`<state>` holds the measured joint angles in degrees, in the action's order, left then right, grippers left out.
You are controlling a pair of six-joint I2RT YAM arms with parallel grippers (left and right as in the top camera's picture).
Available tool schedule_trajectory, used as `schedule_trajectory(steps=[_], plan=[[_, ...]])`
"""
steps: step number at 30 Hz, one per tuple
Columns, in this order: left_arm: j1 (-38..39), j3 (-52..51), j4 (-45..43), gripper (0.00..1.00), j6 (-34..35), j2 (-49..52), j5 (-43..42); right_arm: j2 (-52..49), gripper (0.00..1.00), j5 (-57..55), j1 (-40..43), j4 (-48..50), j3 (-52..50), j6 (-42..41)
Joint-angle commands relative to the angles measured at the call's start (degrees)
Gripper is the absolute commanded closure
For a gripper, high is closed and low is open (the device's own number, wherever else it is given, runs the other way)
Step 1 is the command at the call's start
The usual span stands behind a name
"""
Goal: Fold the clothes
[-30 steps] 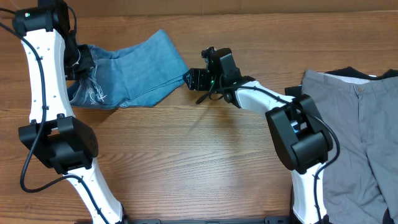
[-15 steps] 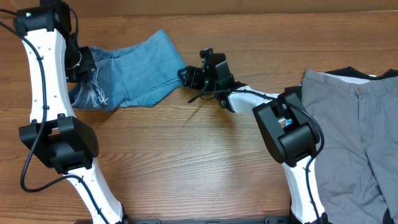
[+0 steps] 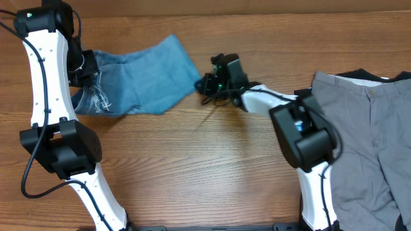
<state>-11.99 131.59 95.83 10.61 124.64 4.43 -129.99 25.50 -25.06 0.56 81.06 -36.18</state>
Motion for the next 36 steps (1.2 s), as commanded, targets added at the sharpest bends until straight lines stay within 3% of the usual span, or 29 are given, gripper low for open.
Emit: schedule_trajectory(steps=[1,6,9,10,11,12,13,17,19,25,28,36], plan=[[0.8,-0.5,0.6,0.96,-1.9,0.7,-1.4,9.8,0.96,-2.8,2.4,-11.5,0.0,7.3],[0.8,-0.5,0.8,0.96,-2.1,0.7,-1.3,21.2,0.96,-19.1,3.0,-37.8,0.0,9.7],[0.8,-0.5,0.3,0.94,-2.1,0.7,-1.5,24.6,0.96,-21.6,2.9,-49.7,0.0,9.6],[0.8,-0.5,0.3,0.93,-2.1,0.7,-1.5,25.0,0.83,-21.6,2.9,-52.9,0.0,9.6],[0.9,-0.5,0.3,0.93,-2.1,0.7,-1.5,25.1,0.61,-21.6,2.9,-55.9,0.0,9.6],[1.0,-0.5,0.3,0.93,-2.1,0.7,-1.5,25.1,0.47,-21.8,2.9,-59.0,0.0,9.6],[1.2,-0.5,0.2,0.92,-2.1,0.7,-1.5,25.1,0.41,-22.7,3.0,-61.2,0.0,9.6],[1.9,-0.5,-0.5,0.92,-2.1,0.7,-1.5,25.4,0.4,-26.4,4.0,-62.6,0.2,9.6],[2.3,-0.5,-0.7,0.92,-2.1,0.7,-1.5,25.6,0.42,-24.1,4.7,-60.9,0.7,9.7],[3.9,-0.5,-1.9,0.91,-2.1,0.7,-1.5,25.2,0.79,1.0,4.1,-42.0,0.6,13.4],[4.7,-0.5,-2.5,0.9,-2.0,0.7,-1.9,24.0,0.89,1.9,1.3,-31.4,0.6,8.9],[6.2,-0.5,-3.6,0.96,-1.8,0.7,-8.0,12.3,0.96,-0.9,-7.7,-10.4,0.6,-0.6]])
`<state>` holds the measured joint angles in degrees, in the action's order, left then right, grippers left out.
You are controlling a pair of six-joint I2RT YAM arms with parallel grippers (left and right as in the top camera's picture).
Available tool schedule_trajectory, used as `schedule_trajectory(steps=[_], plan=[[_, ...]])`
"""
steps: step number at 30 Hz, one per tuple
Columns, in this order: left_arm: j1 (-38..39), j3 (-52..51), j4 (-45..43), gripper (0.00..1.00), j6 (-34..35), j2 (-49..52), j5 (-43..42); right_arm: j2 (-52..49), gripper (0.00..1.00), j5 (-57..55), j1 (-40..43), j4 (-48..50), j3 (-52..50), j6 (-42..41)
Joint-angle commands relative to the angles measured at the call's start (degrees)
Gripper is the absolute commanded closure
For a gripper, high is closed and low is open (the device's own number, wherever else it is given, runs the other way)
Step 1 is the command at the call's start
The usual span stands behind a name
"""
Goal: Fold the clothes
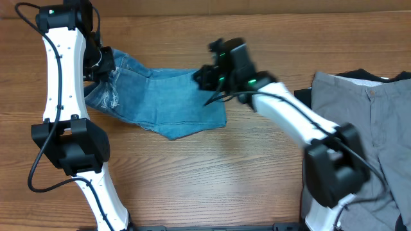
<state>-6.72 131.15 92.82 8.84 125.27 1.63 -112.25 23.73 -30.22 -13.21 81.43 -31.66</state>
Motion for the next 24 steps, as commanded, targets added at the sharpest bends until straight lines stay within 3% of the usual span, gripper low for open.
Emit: schedule_trajectory(steps=[1,6,12,15,20,24], plan=[[1.0,-0.1,-0.6,0.95,0.0,0.0,-6.7,-7.4,0.96,1.5,-3.8,6.0,0.3,-6.1],[2.2,-0.1,-1.0,0.96,0.0,0.0,-14.4,-15.5,0.96,6.7,-8.7,14.1,0.3,-8.8],[5.9,-0.1,-2.6,0.96,0.4,0.0,-20.2,-17.2,0.95,8.0,-10.8,13.3,0.3,-8.7],[8.8,-0.1,-4.2,0.96,1.6,0.0,-22.0,-17.2,0.88,10.4,-10.5,12.5,0.3,-8.6],[12.5,-0.1,-6.5,0.96,6.2,0.0,-22.0,-13.6,0.83,12.2,-8.0,3.7,0.3,-5.2],[14.3,-0.1,-8.1,0.96,8.0,0.0,-22.1,-7.3,0.83,5.0,-5.2,-9.5,0.5,-3.6]])
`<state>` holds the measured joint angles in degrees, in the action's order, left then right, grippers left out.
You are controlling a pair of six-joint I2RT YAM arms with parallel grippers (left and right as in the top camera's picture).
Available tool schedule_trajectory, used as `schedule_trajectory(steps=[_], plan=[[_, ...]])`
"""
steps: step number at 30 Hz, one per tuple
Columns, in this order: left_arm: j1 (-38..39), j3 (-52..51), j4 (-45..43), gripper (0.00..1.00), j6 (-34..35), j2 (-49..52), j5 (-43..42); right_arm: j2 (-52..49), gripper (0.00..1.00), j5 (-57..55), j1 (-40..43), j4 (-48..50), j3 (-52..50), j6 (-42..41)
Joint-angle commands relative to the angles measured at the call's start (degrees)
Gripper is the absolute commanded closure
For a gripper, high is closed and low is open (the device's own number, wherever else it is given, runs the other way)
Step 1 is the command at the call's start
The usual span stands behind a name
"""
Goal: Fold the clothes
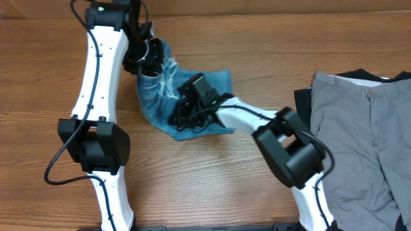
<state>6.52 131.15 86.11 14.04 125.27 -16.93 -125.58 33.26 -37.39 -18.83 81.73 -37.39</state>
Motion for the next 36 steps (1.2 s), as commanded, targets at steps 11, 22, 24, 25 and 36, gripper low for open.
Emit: schedule_trajectory(steps=[11,22,24,25,36], plan=[[5.1,-0.1,-3.9,0.96,4.5,0.0,-3.5,15.2,0.85,-20.8,15.4,-31.6,-0.1,4.9],[5.7,-0.1,-3.9,0.96,4.9,0.0,-4.6,9.6,0.89,-26.2,17.7,-32.3,-5.4,7.8],[5.7,-0.1,-4.1,0.96,4.9,0.0,-6.1,8.3,0.9,-26.1,17.6,-32.3,-6.0,7.9],[5.7,-0.1,-4.3,0.96,4.9,0.0,-7.2,7.6,0.91,-25.9,17.6,-32.2,-6.0,7.9],[15.0,-0.4,-11.8,0.96,10.4,0.1,-3.2,6.9,0.91,-22.4,19.1,-31.8,-6.0,9.9]])
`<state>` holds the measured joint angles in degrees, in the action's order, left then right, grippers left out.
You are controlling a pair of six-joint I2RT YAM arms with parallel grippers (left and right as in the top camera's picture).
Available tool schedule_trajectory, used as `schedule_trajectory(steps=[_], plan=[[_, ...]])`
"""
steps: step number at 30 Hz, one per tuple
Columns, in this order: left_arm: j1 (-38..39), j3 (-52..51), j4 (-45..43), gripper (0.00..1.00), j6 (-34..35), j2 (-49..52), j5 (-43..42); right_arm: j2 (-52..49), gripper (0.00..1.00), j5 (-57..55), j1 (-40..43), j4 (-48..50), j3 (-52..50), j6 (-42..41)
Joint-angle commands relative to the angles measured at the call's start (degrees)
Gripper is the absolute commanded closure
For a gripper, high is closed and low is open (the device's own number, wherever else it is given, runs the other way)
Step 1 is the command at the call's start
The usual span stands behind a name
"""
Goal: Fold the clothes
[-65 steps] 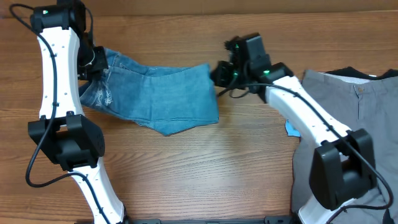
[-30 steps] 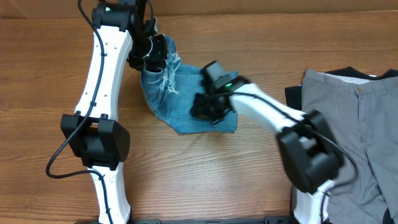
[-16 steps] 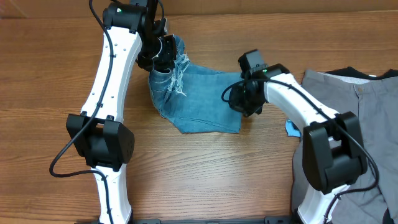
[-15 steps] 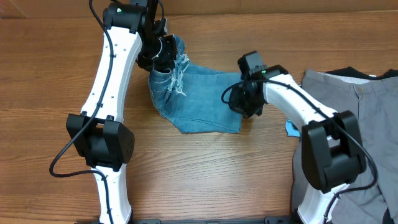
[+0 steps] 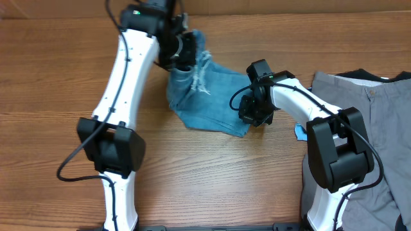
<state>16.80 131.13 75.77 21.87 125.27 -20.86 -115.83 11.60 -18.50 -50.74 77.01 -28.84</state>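
Note:
Blue denim shorts (image 5: 209, 102) lie bunched at the middle back of the table, with a frayed hem (image 5: 202, 77) showing near their top. My left gripper (image 5: 183, 48) is at the top end of the shorts and is shut on the cloth, which rises into it. My right gripper (image 5: 252, 114) is low at the right edge of the shorts. Its body hides the fingers, so their state does not show. Grey trousers (image 5: 369, 128) lie flat at the right edge.
A black garment (image 5: 359, 75) peeks out from under the grey trousers at the back right. A small blue scrap (image 5: 300, 132) lies beside the right arm's link. Bare wooden table (image 5: 212, 179) fills the front and the far left.
The left gripper has moved right and slightly back with the top of the shorts. The shorts now lie further right. The right gripper has gone from their lower left part to their right edge.
At first the shorts lay spread at the back left, with the left gripper at their left end and the right gripper at their right end. Then both grippers and the cloth stood further right. Then the right gripper was over the bunched cloth. Now it sits at the right edge.

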Motion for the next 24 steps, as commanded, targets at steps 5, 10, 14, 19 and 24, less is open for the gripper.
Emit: schedule_trajectory(steps=[5,10,14,19,24], plan=[[10.9,-2.2,-3.3,0.96,5.8,0.1,8.3,-2.8,0.91,-0.4,0.3,-0.2,-1.3,2.1],[15.6,-5.8,-8.4,0.78,8.5,0.1,10.6,-2.8,0.84,-0.4,0.3,-0.6,-1.3,2.1],[17.1,-6.7,-9.2,0.64,8.6,0.1,11.5,-2.8,0.59,-0.4,0.3,-1.5,-1.3,2.1],[15.5,-6.6,-8.7,0.62,8.6,0.1,11.4,-2.6,0.52,-1.9,0.3,-4.8,-0.7,2.1],[12.5,-6.5,-6.8,0.63,7.8,0.1,10.7,0.8,0.5,-12.1,1.8,-13.4,1.9,1.6]])
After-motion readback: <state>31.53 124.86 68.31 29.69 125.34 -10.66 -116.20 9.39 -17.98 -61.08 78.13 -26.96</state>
